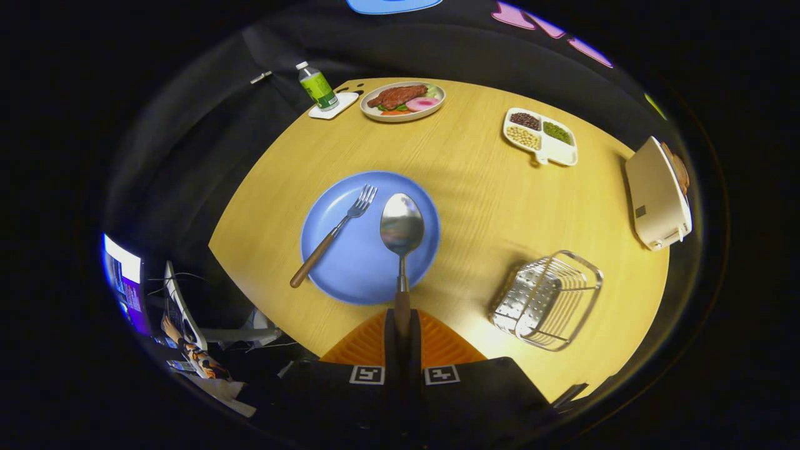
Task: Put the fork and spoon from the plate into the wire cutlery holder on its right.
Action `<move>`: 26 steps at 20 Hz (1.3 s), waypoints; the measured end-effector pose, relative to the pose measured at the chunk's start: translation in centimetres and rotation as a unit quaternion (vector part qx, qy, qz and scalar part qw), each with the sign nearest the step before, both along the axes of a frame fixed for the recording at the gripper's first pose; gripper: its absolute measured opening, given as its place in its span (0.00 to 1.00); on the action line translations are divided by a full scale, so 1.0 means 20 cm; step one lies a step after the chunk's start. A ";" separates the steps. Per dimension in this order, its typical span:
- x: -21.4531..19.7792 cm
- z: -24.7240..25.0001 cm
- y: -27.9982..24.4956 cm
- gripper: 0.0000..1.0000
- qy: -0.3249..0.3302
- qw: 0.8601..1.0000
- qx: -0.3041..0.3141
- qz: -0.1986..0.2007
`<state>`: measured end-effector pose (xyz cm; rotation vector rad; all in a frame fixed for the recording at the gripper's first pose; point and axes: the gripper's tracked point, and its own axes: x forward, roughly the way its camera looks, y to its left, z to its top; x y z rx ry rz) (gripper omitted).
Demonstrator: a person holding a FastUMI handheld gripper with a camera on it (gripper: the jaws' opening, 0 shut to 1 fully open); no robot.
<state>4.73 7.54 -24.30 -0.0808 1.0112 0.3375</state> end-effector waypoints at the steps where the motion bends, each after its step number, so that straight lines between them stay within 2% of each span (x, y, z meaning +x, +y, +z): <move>1: -0.03 0.04 -0.08 0.08 0.002 1.000 -0.003 -0.004; 7: -0.16 0.14 -0.43 0.08 0.035 0.999 -0.038 -0.008; 13: -0.19 0.15 -0.64 0.08 0.082 0.994 -0.066 0.002; 26: -0.08 0.00 -0.72 0.08 0.176 0.980 -0.097 0.010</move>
